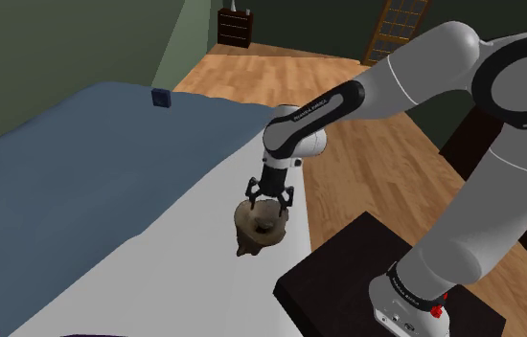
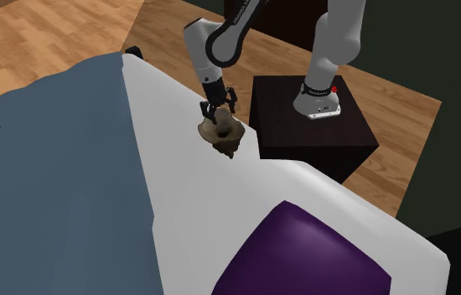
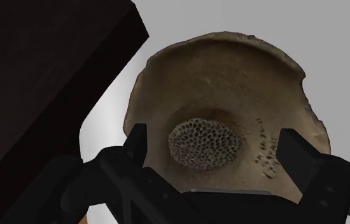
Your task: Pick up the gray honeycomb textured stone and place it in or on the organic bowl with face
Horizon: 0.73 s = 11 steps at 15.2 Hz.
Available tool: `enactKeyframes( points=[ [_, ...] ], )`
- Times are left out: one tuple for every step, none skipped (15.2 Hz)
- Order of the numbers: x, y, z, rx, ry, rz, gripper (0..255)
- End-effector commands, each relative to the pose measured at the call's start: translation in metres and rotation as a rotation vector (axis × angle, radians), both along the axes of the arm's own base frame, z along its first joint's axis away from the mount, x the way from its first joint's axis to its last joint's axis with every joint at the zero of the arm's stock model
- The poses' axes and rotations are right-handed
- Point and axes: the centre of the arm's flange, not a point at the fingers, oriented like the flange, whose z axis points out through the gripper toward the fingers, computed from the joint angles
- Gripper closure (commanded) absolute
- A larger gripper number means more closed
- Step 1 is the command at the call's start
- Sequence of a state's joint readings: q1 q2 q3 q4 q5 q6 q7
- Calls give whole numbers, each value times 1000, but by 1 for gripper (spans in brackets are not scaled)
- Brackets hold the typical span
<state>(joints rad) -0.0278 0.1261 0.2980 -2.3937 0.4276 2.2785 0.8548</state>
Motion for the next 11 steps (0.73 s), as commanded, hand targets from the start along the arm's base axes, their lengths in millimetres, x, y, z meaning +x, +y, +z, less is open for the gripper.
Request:
enactKeyframes(
  points=[
    [-4,2,-15,-16,-14,-68,0],
    [-5,4,-20,-16,-14,-68,0],
    [-6,5,-24,-16,-14,-68,0],
    [-8,7,-29,-16,-14,-68,0],
    [-9,9,-34,-16,-14,-68,0],
    [-10,10,-39,-16,-14,-68,0],
    [-11,12,-44,-16,-14,-68,0],
    [-12,12,-47,-16,-14,-68,0],
    [-12,12,-47,-16,-14,-68,0],
    [-12,12,-47,-16,-14,-68,0],
    [-12,12,-47,-16,-14,-68,0]
  ],
)
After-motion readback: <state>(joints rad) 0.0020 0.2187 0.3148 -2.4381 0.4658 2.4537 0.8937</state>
